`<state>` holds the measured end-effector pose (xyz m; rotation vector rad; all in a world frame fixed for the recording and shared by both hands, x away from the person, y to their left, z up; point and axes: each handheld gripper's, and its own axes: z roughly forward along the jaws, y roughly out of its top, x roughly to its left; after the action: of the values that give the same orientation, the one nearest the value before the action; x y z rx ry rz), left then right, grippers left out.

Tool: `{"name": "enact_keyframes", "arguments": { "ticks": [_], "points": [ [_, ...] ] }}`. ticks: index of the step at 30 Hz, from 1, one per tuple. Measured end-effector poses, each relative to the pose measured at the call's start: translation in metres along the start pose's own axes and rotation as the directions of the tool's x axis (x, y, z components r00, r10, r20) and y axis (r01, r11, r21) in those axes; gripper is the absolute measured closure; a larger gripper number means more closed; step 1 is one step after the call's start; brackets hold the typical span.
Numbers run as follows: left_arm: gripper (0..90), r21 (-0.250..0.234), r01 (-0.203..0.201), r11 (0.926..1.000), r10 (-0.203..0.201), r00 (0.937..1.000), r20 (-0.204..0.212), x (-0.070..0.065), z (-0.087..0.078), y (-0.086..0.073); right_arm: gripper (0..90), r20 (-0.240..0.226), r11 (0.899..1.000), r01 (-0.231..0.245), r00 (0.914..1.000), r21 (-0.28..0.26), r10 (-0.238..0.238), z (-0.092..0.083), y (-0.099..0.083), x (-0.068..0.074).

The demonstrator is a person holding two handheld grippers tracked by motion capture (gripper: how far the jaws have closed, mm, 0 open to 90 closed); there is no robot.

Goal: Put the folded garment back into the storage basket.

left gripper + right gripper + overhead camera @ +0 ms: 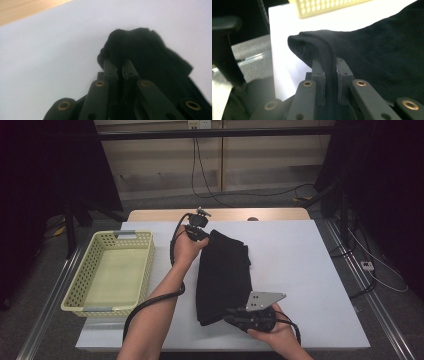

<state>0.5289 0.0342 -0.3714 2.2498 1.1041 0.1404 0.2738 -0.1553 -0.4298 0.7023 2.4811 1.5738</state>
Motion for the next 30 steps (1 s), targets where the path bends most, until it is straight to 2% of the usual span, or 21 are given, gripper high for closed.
{"name": "enact_keyframes", "arguments": {
  "ticks": [4,6,10,14,16,18,21,25,27,30],
  "points": [
    [85.2,0.011,0.003,0.9999,-0.003,0.9993,-0.038,0.004,-0.017,0.009,81.1,0.014,0.998,0.017,0.9998,-0.054,-0.016,0.011,0.015,0.004],
    [85.2,0.02,0.003,0.9998,-0.001,0.9981,-0.061,0.006,-0.026,0.013,81.1,0.011,0.998,0.016,0.9998,-0.062,-0.015,0.013,0.017,0.005],
    [85.4,0.03,0.019,0.9994,-0.017,0.9978,-0.064,0.013,-0.042,0.017,81.1,0.0,0.996,0.015,0.9999,-0.086,-0.015,0.022,0.027,0.006],
    [85.4,0.055,0.014,0.9984,-0.009,0.9944,-0.105,0.019,-0.056,0.021,81.1,-0.016,0.995,0.026,0.9995,-0.1,-0.028,0.031,0.036,0.009],
    [85.4,0.06,0.031,0.9977,-0.025,0.9941,-0.105,0.021,-0.061,0.022,81.1,-0.018,0.994,0.033,0.9992,-0.106,-0.035,0.036,0.039,0.012],
    [85.5,0.072,0.031,0.9969,-0.023,0.9939,-0.108,0.023,-0.065,0.023,81.1,-0.024,0.993,0.034,0.999,-0.111,-0.037,0.04,0.04,0.015],
    [85.5,0.072,0.045,0.9964,-0.038,0.9948,-0.095,0.026,-0.07,0.022,81.2,-0.033,0.992,0.035,0.9987,-0.12,-0.04,0.045,0.042,0.019],
    [85.6,0.071,0.059,0.9957,-0.051,0.9935,-0.102,0.029,-0.078,0.024,81.2,-0.039,0.99,0.034,0.9985,-0.137,-0.04,0.048,0.049,0.021],
    [85.6,0.078,0.045,0.996,-0.036,0.993,-0.112,0.029,-0.082,0.026,81.1,-0.041,0.989,0.036,0.9983,-0.142,-0.042,0.05,0.052,0.021],
    [85.6,0.072,0.054,0.9959,-0.045,0.9921,-0.117,0.03,-0.089,0.027,81.2,-0.048,0.989,0.034,0.998,-0.145,-0.042,0.053,0.057,0.023]
  ]
}}
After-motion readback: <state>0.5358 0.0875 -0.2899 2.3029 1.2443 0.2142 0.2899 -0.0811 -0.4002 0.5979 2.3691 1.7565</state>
